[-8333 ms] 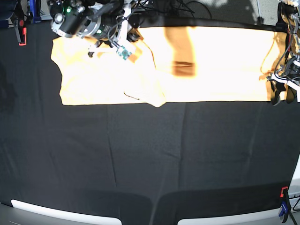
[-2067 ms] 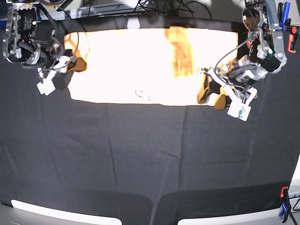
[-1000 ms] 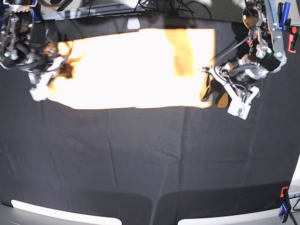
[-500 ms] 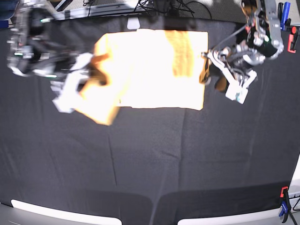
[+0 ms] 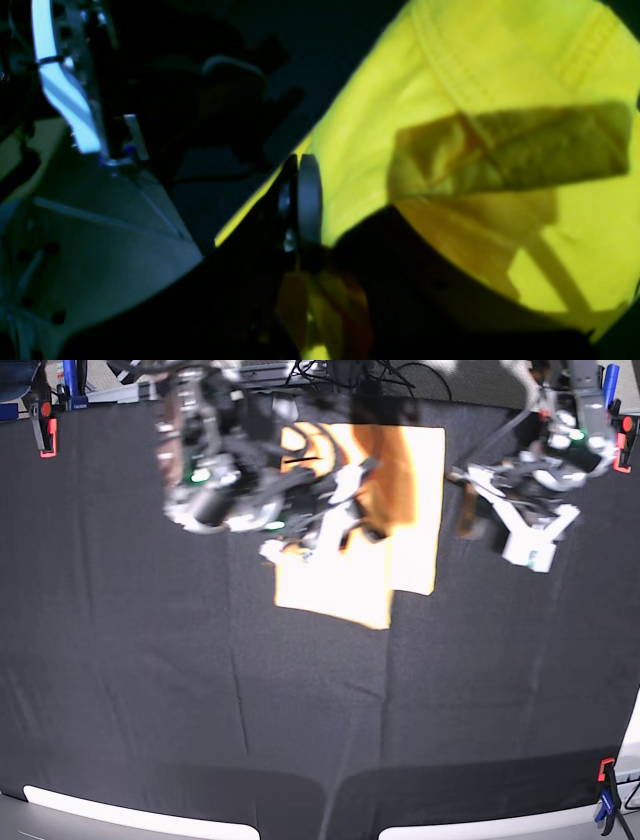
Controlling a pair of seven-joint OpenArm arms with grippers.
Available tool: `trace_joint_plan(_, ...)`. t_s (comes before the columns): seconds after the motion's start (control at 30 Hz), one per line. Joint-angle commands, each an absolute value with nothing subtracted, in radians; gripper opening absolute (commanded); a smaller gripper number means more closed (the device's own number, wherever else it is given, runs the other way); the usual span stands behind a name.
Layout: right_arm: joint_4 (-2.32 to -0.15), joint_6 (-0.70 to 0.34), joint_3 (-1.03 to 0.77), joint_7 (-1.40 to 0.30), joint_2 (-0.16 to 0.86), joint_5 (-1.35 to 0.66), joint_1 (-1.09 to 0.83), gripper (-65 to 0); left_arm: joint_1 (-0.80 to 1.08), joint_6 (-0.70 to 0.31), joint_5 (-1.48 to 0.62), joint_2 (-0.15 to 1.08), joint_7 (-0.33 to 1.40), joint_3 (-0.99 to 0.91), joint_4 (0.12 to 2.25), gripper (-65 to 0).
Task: Layout the t-shirt on the table in an organized manner, then fold the t-shirt properly
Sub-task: 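Lift the right gripper's end and fold it over toward the left gripper, then press and straighten the folded bundle with both grippers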
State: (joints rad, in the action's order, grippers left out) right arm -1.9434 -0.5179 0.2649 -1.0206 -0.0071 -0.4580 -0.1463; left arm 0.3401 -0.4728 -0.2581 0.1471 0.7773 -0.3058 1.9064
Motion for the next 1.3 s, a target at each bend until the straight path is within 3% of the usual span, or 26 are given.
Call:
trace_joint_plan(0.0, -1.948, -0.516, 0.276, -0.983, -0.026, -0.466, -0.133, -65.0, 0.336, -0.471, -0.294, 0.155, 0.753, -0.336, 1.924, -32.8)
trace_joint_plan(0.03, -1.934, -0.516, 0.286, -0.963, -0.036, -0.468, -0.133, -64.8, 0.336, -0.471, -0.325, 0.16, 0.756, -0.362, 1.924, -32.8)
trace_joint_plan(0.1, -1.899, -0.516, 0.305, -0.917, -0.062, -0.48, -0.133, -49.4, 0.336, -0.471, -0.386, 0.173, 0.763, -0.41, 1.924, -32.8)
trace_joint_plan(0.17, -1.872, -0.516, 0.326, -0.896, -0.089, -0.527, -0.131, -39.2, 0.336, -0.472, -0.438, 0.19, 0.766, -0.447, 1.924, -32.8)
trace_joint_plan(0.23, -1.853, -0.517, 0.351, -0.901, -0.112, -0.591, -0.119, -37.2, 0.336, -0.472, -0.485, 0.209, 0.782, -0.474, 1.924, -32.8)
trace_joint_plan(0.5, -1.849, -0.517, 0.373, -0.987, -0.146, -0.673, -0.052, -37.2, 0.336, -0.471, -0.563, 0.265, 0.822, -0.503, 1.924, -32.8)
trace_joint_plan(0.73, -1.85, -0.517, 0.244, -1.003, -0.138, -0.622, -0.014, -37.3, 0.336, -0.472, -0.7, 0.266, 0.863, -0.503, 1.924, -33.6)
trace_joint_plan(0.83, -1.85, -0.517, 0.177, -1.001, -0.102, -0.57, 0.009, -43.3, 0.336, -0.5, -0.893, 0.265, 0.966, -0.502, 1.924, -43.2)
trace_joint_plan(0.93, -1.85, -0.517, 0.133, -0.969, -0.044, -0.489, 0.037, -56.2, 0.336, -0.573, -1.063, 0.239, 1.124, -0.502, 1.924, -64.4)
trace_joint_plan(1.0, -1.841, -0.516, 0.122, -0.936, 0.001, -0.427, 0.058, -65.0, 0.35, -0.578, -1.123, 0.203, 1.219, -0.502, 1.924, -65.0)
trace_joint_plan(1.27, -1.607, -0.517, 0.125, -0.924, 0.081, -0.373, 0.195, -65.0, 0.525, -0.581, -1.136, 0.114, 1.228, -0.46, 1.924, -65.0)
